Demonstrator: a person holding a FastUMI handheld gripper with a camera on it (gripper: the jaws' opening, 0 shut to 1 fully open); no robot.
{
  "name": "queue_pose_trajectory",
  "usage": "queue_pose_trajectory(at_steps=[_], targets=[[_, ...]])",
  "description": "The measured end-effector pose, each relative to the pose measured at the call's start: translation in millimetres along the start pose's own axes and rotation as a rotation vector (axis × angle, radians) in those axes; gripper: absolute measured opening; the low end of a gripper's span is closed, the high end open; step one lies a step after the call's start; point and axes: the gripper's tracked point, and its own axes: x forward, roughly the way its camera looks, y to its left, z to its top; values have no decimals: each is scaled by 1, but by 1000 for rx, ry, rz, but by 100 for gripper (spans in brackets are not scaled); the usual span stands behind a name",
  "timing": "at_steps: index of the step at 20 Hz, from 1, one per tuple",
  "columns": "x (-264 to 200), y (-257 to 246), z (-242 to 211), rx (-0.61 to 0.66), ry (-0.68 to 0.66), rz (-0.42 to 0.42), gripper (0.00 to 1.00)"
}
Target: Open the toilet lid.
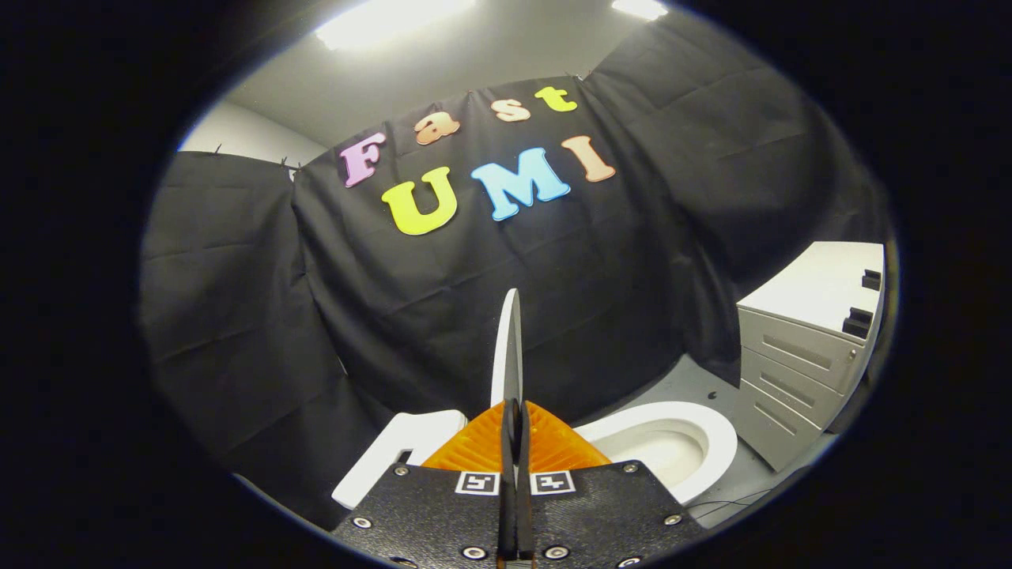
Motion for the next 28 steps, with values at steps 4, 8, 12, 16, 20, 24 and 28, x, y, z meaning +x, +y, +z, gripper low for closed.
queue_pose_trajectory(at_steps=[4,8,12,16,20,24,28], targets=[[-2,19,-3,-48,-8,23,0],[0,39,0,-75,-18,59,0],[-2,61,-3,-101,-27,89,0],[-2,86,-9,-158,-34,123,0],[-2,109,-16,-184,-23,156,0],[-1,135,-22,-217,-8,196,0],[-4,160,-33,-285,-3,233,0]])
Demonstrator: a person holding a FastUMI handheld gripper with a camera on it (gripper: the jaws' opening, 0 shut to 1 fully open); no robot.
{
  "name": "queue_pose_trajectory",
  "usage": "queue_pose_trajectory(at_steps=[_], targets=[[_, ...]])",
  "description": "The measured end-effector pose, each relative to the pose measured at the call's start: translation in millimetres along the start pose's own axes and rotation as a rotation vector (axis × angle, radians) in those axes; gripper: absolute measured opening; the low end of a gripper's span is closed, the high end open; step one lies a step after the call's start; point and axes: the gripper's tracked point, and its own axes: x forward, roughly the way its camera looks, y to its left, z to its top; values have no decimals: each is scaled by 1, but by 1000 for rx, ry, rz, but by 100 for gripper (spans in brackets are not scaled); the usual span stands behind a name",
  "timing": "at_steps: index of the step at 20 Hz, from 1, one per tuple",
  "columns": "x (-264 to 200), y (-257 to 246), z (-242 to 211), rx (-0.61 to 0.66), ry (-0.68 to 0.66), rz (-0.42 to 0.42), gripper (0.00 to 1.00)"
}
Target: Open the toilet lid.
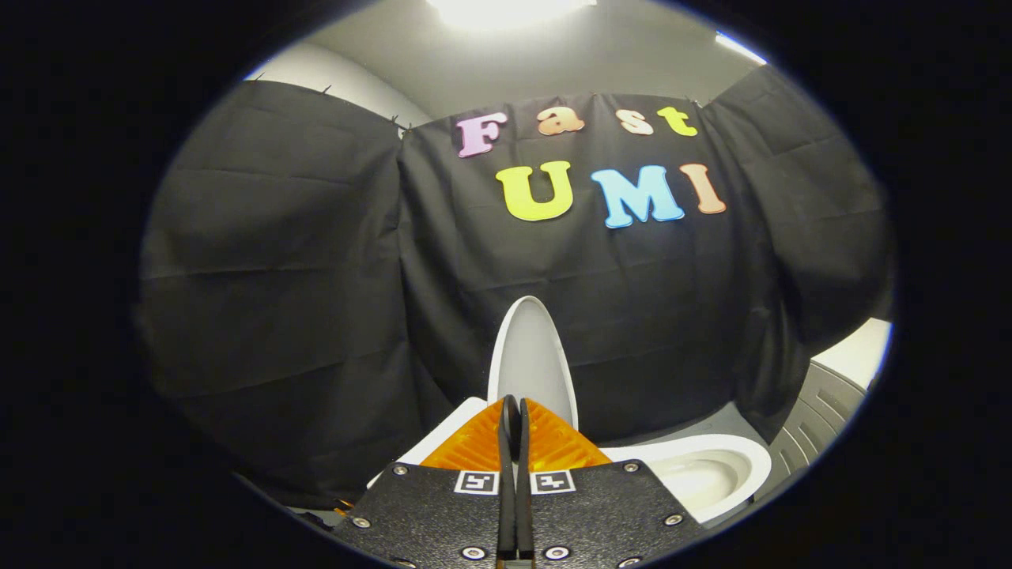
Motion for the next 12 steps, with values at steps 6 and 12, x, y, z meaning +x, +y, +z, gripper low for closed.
queue_pose_trajectory(at_steps=[6,12], targets=[[6,27,-5,-14,10,47,0],[12,52,-8,-51,3,63,0]])
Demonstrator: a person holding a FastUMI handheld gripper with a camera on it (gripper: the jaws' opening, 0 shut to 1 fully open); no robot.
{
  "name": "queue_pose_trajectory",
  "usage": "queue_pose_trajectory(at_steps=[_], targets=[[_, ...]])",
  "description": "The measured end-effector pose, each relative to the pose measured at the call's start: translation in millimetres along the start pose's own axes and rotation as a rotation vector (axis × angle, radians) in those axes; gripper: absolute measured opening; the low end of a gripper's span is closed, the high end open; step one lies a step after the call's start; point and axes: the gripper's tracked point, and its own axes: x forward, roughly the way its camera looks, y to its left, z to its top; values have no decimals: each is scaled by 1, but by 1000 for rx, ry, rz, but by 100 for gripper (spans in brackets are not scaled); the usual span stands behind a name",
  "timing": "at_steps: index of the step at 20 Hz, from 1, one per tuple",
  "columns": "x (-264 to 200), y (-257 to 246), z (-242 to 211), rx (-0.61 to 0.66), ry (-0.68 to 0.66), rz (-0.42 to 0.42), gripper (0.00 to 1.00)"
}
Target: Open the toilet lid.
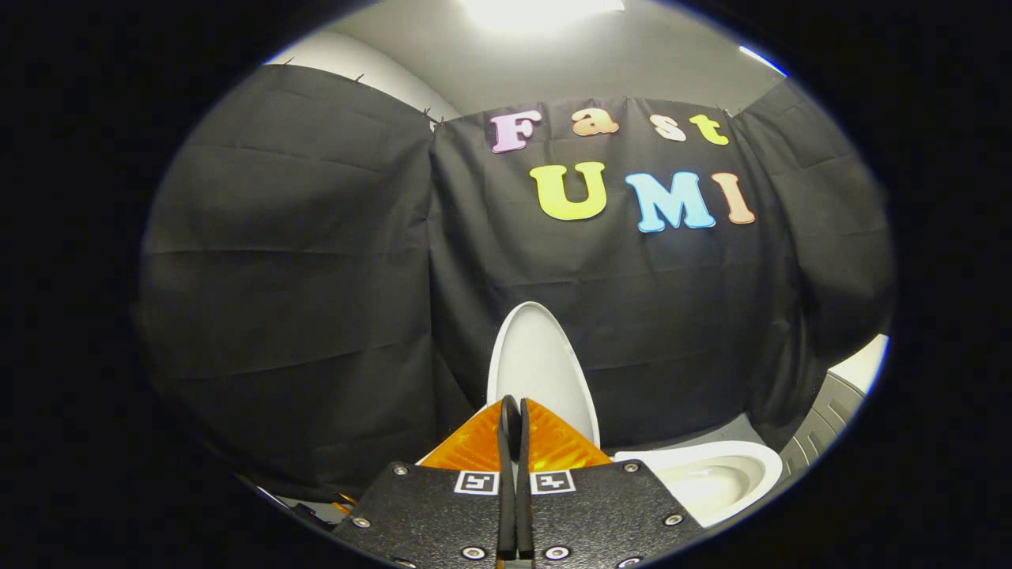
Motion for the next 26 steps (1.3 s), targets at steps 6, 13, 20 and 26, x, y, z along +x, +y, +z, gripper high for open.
queue_pose_trajectory(at_steps=[6,13,20,26], targets=[[7,26,-4,3,7,38,0],[5,37,-1,-95,-2,83,6],[-43,23,11,-122,-35,133,95],[-84,-70,28,-67,-50,6,95]])
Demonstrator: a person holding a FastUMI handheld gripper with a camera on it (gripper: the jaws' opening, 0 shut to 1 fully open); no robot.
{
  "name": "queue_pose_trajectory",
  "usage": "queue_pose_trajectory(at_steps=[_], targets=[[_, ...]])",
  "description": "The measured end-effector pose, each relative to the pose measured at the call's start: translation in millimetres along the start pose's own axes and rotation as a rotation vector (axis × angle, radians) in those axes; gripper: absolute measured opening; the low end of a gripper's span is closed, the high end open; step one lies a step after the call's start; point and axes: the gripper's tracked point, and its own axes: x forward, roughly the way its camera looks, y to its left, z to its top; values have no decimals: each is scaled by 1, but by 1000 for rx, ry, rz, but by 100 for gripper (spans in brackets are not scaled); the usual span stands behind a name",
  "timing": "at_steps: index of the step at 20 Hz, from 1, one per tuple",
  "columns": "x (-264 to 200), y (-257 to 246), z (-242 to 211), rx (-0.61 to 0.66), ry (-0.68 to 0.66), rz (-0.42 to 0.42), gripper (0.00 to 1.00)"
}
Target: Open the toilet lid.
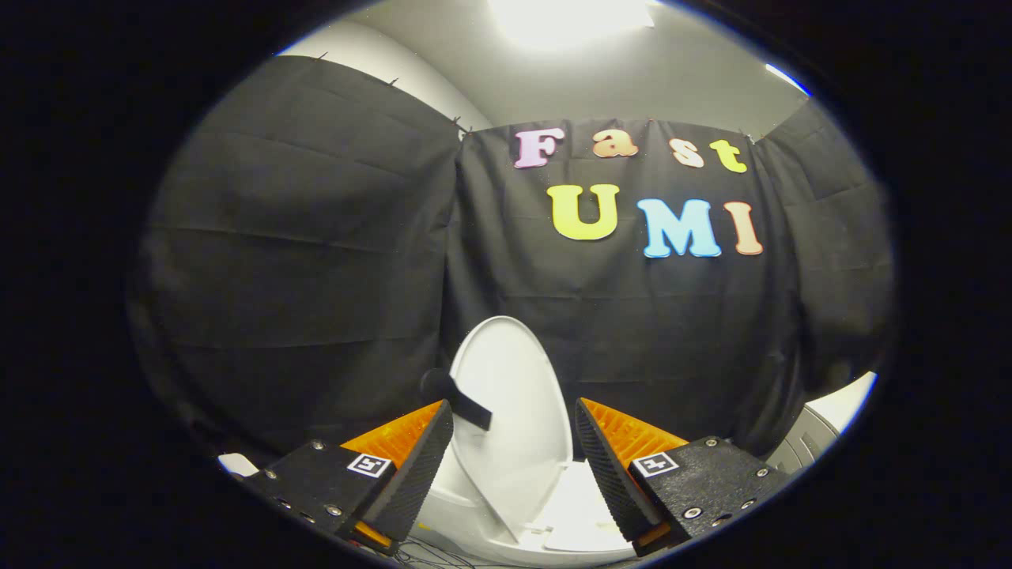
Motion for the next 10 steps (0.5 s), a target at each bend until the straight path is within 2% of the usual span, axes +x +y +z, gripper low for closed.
queue_pose_trajectory(at_steps=[6,10], targets=[[-31,-104,31,-46,-56,-148,95],[-53,-155,35,-73,-59,-203,95]])
